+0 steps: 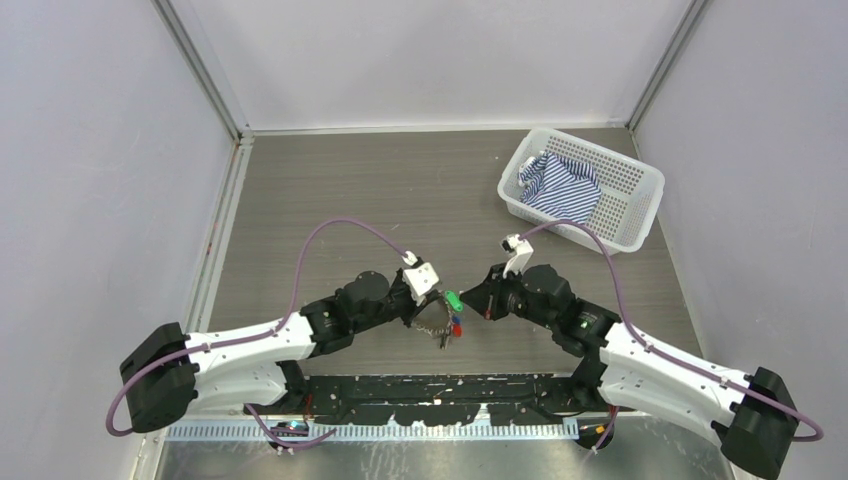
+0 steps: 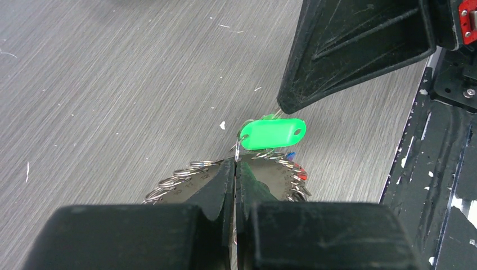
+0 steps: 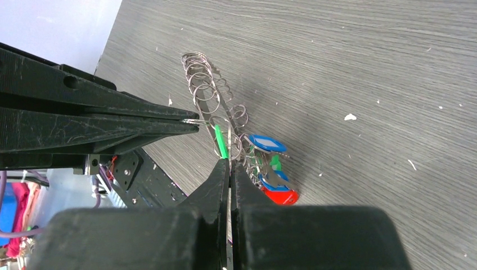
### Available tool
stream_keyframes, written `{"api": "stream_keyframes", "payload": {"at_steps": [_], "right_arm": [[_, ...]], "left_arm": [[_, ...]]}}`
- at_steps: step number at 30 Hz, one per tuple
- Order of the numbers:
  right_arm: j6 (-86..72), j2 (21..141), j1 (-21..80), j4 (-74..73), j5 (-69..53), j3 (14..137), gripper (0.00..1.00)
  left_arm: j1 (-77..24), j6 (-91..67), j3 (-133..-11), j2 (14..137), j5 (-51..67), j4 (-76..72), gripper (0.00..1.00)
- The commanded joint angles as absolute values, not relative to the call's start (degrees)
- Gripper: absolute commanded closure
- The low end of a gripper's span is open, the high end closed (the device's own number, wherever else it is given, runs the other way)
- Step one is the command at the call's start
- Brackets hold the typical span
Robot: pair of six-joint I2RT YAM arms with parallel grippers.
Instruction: Remove the keys from the keyring
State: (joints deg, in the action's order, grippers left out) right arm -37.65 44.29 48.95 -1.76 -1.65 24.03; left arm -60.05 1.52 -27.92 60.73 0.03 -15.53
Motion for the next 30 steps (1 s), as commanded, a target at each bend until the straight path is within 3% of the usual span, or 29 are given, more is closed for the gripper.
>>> {"api": "stream_keyframes", "payload": {"at_steps": [1, 17, 26, 30], "right_arm": [[-35.6, 44.9, 49.3, 2.7, -3.5, 24.2, 0.99], [-34.1, 52.7, 50.5, -2.8, 3.6, 27.8, 0.99], [-36.3, 54.9, 50.2, -16.2, 22.8, 36.1, 0.99], [-37.7, 59.0, 48.2, -20.3, 24.3, 39.5, 0.99]], "left_arm": [[-60.2, 1.2, -28.8, 59.4, -1.5, -18.1, 1.0], [-60.2, 0.4, -26.2, 56.9, -3.1, -19.4, 1.0], [-60.1, -3.6, -23.1, 56.3, -17.3, -18.2, 1.0], [-59.3, -5.3, -23.4, 57.2, -25.1, -16.9, 1.0]]}}
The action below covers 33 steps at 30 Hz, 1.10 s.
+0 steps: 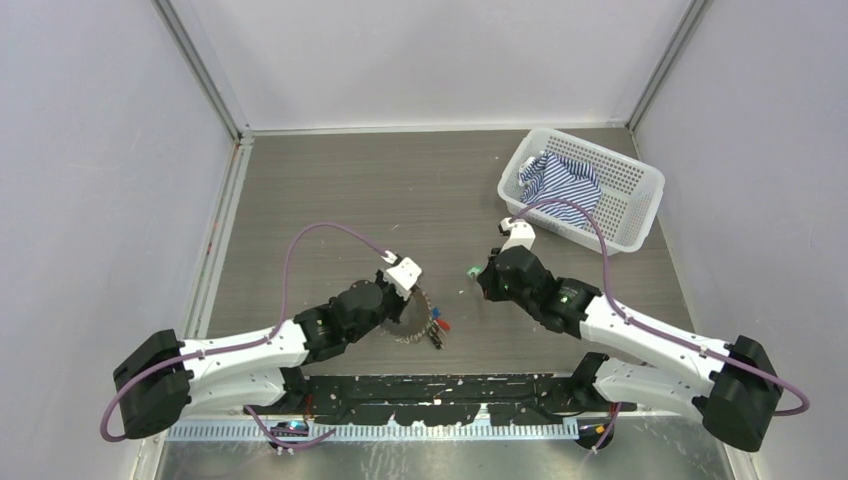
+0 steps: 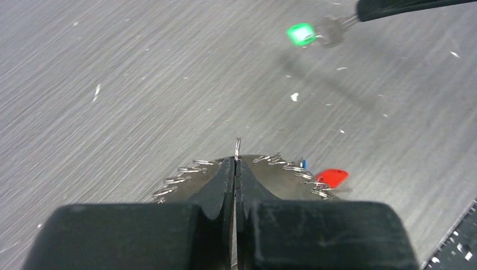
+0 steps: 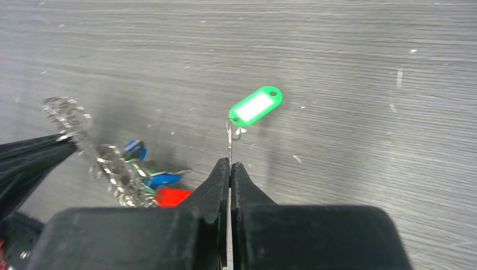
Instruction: Remove the keys from the keyring
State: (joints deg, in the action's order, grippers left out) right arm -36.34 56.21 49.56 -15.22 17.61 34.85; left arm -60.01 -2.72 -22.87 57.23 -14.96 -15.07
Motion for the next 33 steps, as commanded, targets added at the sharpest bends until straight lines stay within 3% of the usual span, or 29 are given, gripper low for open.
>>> {"api": "stream_keyframes", "payload": {"at_steps": [1, 19, 23, 24, 25, 26, 33], "right_arm": [[-37.6, 59.6, 47.9, -20.5, 23.4, 39.8, 0.99], [-37.3, 68.7, 44.1, -23.2, 20.8, 46.2, 0.96], [-37.4, 69.4, 43.5, -23.6, 20.3, 47.1, 0.83], [-37.4, 69.6, 43.4, -23.9, 20.3, 47.3, 0.8], [-37.5, 69.7, 43.3, -24.2, 20.2, 47.6, 0.74], [-37.5, 69.6, 43.2, -24.5, 20.3, 47.8, 0.69], [-37.4, 68.3, 42.9, -27.0, 21.2, 50.5, 0.4]], "left_arm": [[-58.9, -5.4, -23.5, 57.3, -25.6, -16.8, 1.0], [-44.9, -15.7, -33.8, 66.4, -20.8, -8.4, 0.97], [-43.1, -17.6, -36.0, 67.4, -18.6, -6.7, 0.62], [-42.9, -18.0, -36.6, 67.3, -18.5, -6.0, 0.24], [-42.7, -18.3, -37.2, 67.1, -18.5, -5.3, 0.08], [-42.6, -18.4, -37.6, 66.8, -18.1, -4.7, 0.01], [-42.3, -22.1, -44.3, 63.4, -18.7, 6.5, 0.0]]}}
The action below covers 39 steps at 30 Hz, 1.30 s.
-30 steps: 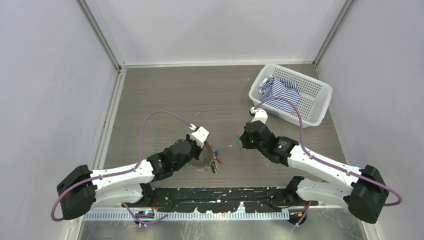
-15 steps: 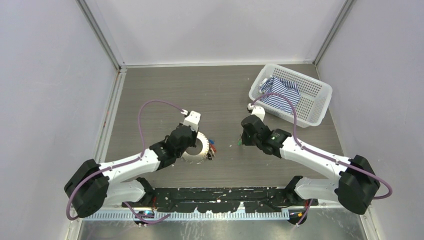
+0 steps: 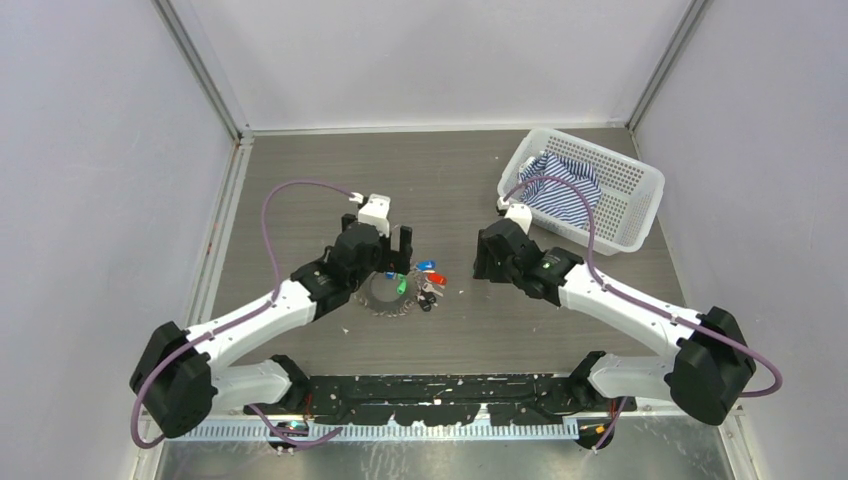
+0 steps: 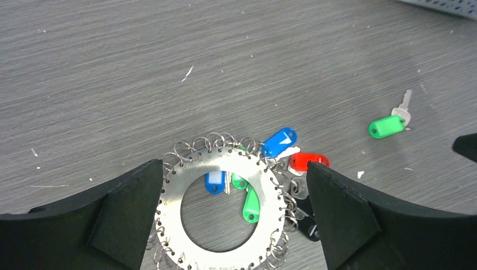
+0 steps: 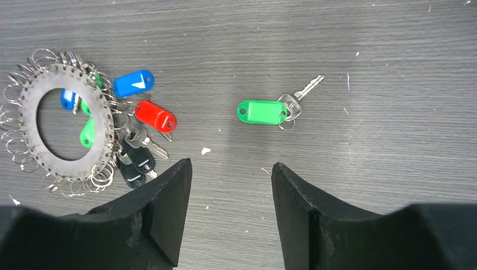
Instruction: Remove the keys from the keyring
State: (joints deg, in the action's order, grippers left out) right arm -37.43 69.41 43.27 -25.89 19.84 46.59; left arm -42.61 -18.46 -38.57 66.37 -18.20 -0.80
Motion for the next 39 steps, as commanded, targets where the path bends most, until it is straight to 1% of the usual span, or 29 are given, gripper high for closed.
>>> {"api": "stream_keyframes", "payload": {"at_steps": [1, 6, 7, 8, 16, 22, 30, 39], "right_arm": [[-37.3, 68.0, 42.9, -27.5, 21.5, 51.2, 0.37], [-37.6, 66.2, 42.8, -27.3, 22.9, 54.2, 0.21], [-37.5, 65.6, 42.9, -27.0, 23.2, 54.7, 0.04], [-37.6, 65.0, 42.8, -26.7, 23.6, 55.4, 0.01], [-37.9, 61.7, 42.8, -22.9, 27.2, 59.3, 0.0], [-36.1, 61.1, 42.8, -19.9, 29.3, 61.6, 0.0], [-33.6, 59.2, 42.8, -16.0, 30.3, 61.8, 0.0], [-33.7, 61.0, 42.8, -15.2, 30.0, 62.1, 0.0]], "left_arm": [[-42.2, -22.9, -45.8, 63.2, -18.8, 9.3, 0.0], [-42.2, -22.8, -52.4, 62.4, -18.3, 20.7, 0.0], [-42.2, -23.0, -53.3, 62.0, -18.3, 22.1, 0.0], [-42.2, -23.2, -53.8, 61.5, -18.0, 23.1, 0.0], [-42.2, -24.9, -58.9, 58.7, -20.4, 32.0, 0.0], [-42.2, -24.4, -60.5, 57.8, -21.7, 35.4, 0.0], [-42.2, -25.0, -59.7, 56.6, -20.7, 35.4, 0.0], [-42.2, -23.7, -59.9, 56.2, -20.1, 34.6, 0.0]]}}
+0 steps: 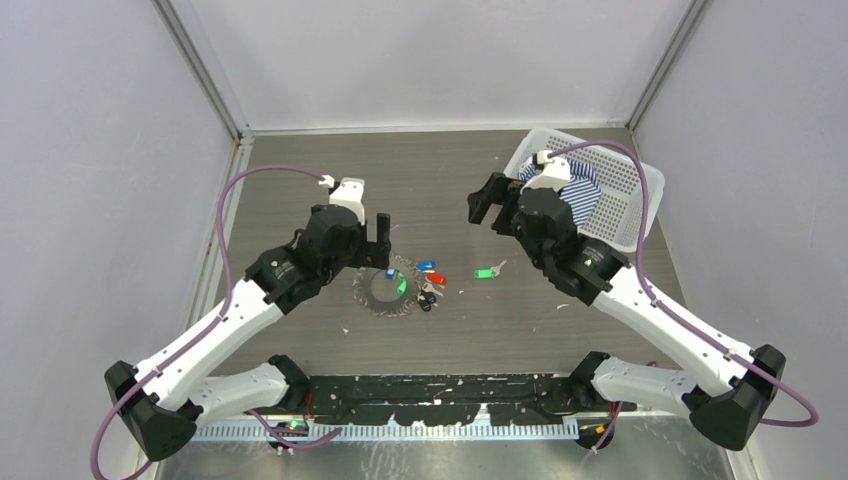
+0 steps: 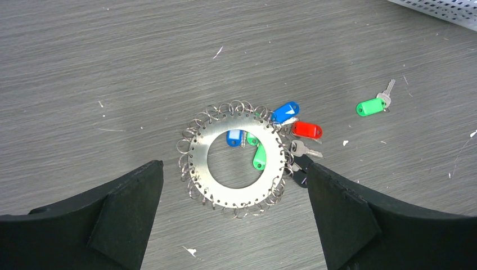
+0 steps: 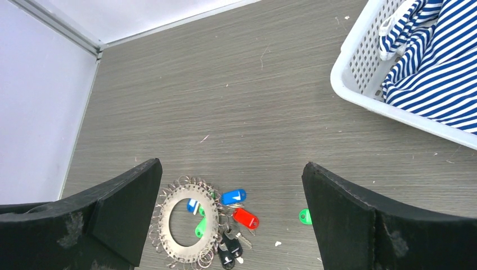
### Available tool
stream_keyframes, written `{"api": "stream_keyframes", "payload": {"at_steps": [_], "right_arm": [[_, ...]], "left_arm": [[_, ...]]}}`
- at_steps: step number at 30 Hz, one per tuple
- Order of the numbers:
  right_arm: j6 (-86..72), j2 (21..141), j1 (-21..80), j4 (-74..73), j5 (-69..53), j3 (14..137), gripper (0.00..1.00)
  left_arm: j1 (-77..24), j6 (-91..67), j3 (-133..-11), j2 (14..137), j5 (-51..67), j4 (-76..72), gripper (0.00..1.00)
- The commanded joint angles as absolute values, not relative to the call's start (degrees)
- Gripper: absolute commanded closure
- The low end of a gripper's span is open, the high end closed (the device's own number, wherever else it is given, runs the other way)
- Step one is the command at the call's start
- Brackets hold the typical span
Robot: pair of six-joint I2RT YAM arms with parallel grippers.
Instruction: Remove the keys from the keyring
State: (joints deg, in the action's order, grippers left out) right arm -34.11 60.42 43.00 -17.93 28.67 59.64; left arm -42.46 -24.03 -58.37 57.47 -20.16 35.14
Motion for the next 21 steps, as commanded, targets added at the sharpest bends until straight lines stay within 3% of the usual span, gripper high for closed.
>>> {"api": "stream_keyframes", "payload": {"at_steps": [1, 21], "right_arm": [[-33.9, 61.1, 42.8, -15.2, 29.9, 62.1, 0.0], [-33.7, 62.0, 42.8, -14.7, 29.7, 62.2, 0.0]], "left_arm": [[-42.2, -23.7, -59.9, 56.2, -20.0, 34.6, 0.0], [-42.2, -22.5, -59.8, 55.8, -19.8, 34.4, 0.0]]}}
